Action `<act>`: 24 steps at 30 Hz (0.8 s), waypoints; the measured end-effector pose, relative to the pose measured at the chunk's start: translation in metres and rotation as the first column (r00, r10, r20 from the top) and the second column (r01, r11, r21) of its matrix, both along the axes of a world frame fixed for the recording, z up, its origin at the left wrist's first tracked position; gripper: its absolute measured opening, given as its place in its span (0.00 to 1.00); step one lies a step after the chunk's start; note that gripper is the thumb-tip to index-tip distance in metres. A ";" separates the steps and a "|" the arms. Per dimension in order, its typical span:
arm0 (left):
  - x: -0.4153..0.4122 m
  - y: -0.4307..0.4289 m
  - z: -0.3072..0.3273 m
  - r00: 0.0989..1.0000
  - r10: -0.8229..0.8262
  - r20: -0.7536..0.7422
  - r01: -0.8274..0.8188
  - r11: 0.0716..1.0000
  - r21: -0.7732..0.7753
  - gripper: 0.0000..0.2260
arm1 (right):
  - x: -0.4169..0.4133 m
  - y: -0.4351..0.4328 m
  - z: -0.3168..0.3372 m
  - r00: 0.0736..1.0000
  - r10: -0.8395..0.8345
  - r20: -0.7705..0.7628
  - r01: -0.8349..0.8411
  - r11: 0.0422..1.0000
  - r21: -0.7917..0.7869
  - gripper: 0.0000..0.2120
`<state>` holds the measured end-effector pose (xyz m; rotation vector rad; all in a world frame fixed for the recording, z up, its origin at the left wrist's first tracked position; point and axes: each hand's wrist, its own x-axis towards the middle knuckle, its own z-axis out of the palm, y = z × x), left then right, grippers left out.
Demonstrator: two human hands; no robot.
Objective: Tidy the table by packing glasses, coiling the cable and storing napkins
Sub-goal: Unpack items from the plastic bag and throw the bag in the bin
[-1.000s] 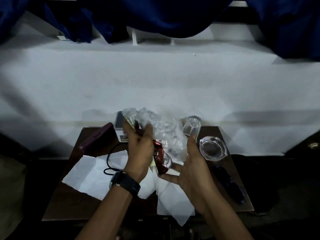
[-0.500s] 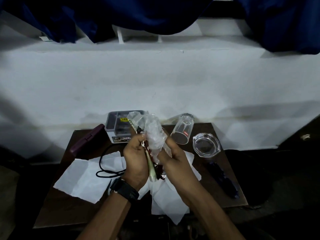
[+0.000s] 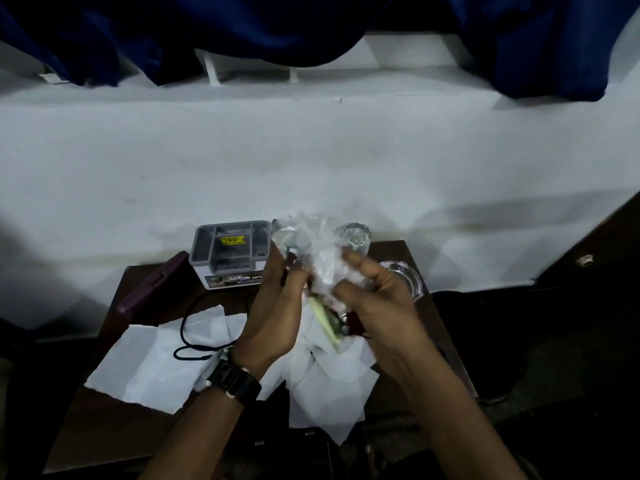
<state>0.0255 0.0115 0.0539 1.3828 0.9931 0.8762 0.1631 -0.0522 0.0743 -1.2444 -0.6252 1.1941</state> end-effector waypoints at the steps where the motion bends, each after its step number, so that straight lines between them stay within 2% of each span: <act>1: 0.000 0.000 0.001 0.997 -0.030 -0.067 0.035 0.997 0.073 0.32 | 0.012 -0.002 0.005 0.999 -0.050 0.014 0.050 0.999 0.005 0.22; 3: 0.002 0.001 0.002 0.974 -0.028 -0.225 0.066 0.984 0.165 0.35 | 0.041 -0.007 0.014 0.986 -0.157 0.048 0.155 0.987 0.042 0.21; 5: 0.006 0.000 -0.003 0.909 0.014 -0.416 0.110 0.956 0.273 0.36 | 0.076 -0.016 0.019 0.962 -0.259 0.085 0.255 0.965 0.059 0.21; 7: 0.008 -0.002 -0.008 0.839 0.079 -0.538 0.165 0.906 0.390 0.36 | 0.112 -0.029 0.014 0.928 -0.339 0.155 0.333 0.941 0.063 0.20; 10: 0.016 -0.004 -0.014 0.764 0.113 -0.635 0.284 0.825 0.489 0.37 | 0.167 -0.053 -0.010 0.865 -0.434 0.253 0.440 0.897 0.037 0.19; 13: 0.029 -0.011 -0.020 0.729 0.124 -0.674 0.376 0.749 0.545 0.37 | 0.214 -0.072 -0.048 0.804 -0.486 0.344 0.527 0.849 -0.032 0.17; 17: 0.060 -0.031 -0.029 0.684 0.074 -0.725 0.514 0.658 0.551 0.37 | 0.252 -0.082 -0.102 0.741 -0.445 0.503 0.576 0.806 -0.134 0.18; 20: 0.085 -0.046 -0.041 0.652 0.004 -0.759 0.597 0.615 0.516 0.36 | 0.261 -0.081 -0.133 0.722 -0.314 0.617 0.549 0.802 -0.234 0.18; 24: 0.117 -0.060 -0.047 0.612 -0.015 -0.791 0.660 0.561 0.500 0.35 | 0.260 -0.073 -0.163 0.696 -0.180 0.696 0.496 0.820 -0.284 0.18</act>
